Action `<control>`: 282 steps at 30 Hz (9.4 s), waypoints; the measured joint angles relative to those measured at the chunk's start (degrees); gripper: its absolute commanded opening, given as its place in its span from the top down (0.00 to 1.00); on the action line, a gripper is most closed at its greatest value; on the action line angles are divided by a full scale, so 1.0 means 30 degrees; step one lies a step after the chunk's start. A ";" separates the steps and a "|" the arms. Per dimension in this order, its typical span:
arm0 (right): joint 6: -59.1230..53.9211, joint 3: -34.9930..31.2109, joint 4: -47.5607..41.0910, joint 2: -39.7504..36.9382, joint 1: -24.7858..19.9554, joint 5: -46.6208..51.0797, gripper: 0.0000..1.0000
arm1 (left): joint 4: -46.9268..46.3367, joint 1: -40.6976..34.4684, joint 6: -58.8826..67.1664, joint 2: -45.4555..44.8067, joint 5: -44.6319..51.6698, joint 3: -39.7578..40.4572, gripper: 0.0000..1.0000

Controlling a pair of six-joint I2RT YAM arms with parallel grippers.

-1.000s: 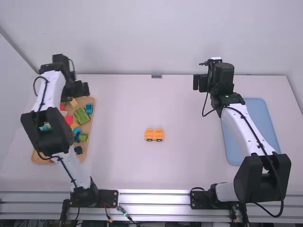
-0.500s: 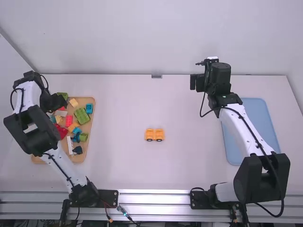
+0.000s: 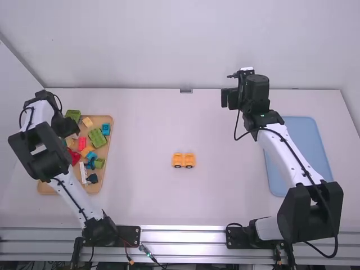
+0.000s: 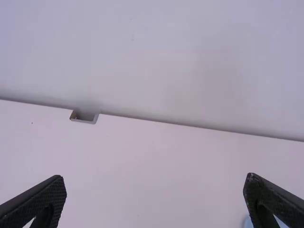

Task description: Assemble lego blocks to make yellow taxi

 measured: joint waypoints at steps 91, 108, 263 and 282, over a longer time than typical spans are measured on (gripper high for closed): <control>0.0029 0.0029 -0.0146 0.0000 0.0044 0.0058 0.01 | 0.5246 0.1049 0.1341 -0.0087 0.0874 -0.3978 0.98; 0.0896 0.0029 -0.0313 0.0000 0.0044 -0.1399 0.01 | 0.5144 -0.2237 0.0998 -0.2820 -0.0328 -0.4335 0.98; 0.1923 -0.2375 0.5049 0.6069 0.0357 -2.0298 0.76 | 1.3719 -1.5781 1.2670 -1.1511 1.3508 -1.2291 0.01; -1.3959 0.4342 -1.0877 0.6069 0.1698 -2.0669 0.89 | 1.3391 -1.3675 1.3792 -1.0666 2.1872 -1.2254 0.01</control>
